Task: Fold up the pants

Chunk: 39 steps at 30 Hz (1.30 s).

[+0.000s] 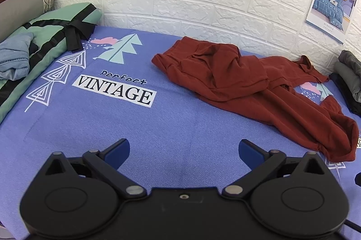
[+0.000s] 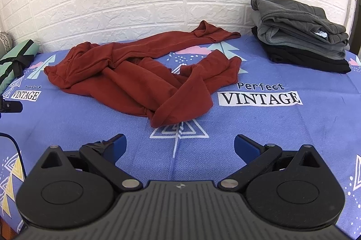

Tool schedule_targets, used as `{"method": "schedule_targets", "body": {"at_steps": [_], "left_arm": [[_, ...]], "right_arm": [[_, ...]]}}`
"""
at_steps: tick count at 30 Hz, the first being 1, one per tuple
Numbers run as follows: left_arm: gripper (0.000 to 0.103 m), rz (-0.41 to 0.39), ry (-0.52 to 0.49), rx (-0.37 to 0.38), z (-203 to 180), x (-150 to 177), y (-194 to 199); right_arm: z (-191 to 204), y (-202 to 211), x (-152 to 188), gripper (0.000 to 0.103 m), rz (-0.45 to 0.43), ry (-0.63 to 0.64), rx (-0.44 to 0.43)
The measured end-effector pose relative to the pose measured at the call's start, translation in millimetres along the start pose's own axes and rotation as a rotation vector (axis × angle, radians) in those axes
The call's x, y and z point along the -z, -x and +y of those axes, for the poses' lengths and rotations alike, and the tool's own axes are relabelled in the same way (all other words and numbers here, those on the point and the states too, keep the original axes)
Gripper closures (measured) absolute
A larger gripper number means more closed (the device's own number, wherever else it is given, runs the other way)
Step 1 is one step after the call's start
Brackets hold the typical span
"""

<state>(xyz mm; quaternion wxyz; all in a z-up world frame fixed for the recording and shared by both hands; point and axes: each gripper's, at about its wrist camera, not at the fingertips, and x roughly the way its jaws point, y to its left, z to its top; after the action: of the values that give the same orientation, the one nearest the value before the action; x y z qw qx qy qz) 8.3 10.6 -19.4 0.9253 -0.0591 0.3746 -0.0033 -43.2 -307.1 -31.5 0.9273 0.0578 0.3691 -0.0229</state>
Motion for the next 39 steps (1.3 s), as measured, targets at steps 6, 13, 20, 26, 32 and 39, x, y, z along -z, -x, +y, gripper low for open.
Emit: {"method": "schedule_targets", "body": {"at_steps": [6,13,20,26,32,39], "left_arm": [[0.0,-0.017,0.009,0.029,7.8,-7.6,-7.9],[0.013,-0.045,0.008,0.02,29.4,-50.1,-50.5],[0.062,0.003,0.121,0.054,54.5,-93.4,-110.7],[0.067,0.048,0.199,0.117,54.9,-106.5,-145.5],[0.067,0.075,0.189,0.125,45.5,-110.5,-166.1],[0.096,0.038,0.195,0.112,39.9,-111.5,-171.1]], "right_arm": [[-6.3,1.1,1.5,0.0,-0.058,-0.026,-0.023],[-49.0,-7.8,-16.7,0.0,-0.138,-0.131,0.036],[-84.6,-35.9,-46.3,0.0,-0.123,-0.215,0.056],[-101.0,-91.6,-68.3,0.0,-0.071,-0.252,0.05],[-102.7,-139.4,-75.8,0.0,-0.014,-0.255,0.023],[-100.5,-144.1,-77.0,0.093,-0.043,-0.248,-0.019]]}}
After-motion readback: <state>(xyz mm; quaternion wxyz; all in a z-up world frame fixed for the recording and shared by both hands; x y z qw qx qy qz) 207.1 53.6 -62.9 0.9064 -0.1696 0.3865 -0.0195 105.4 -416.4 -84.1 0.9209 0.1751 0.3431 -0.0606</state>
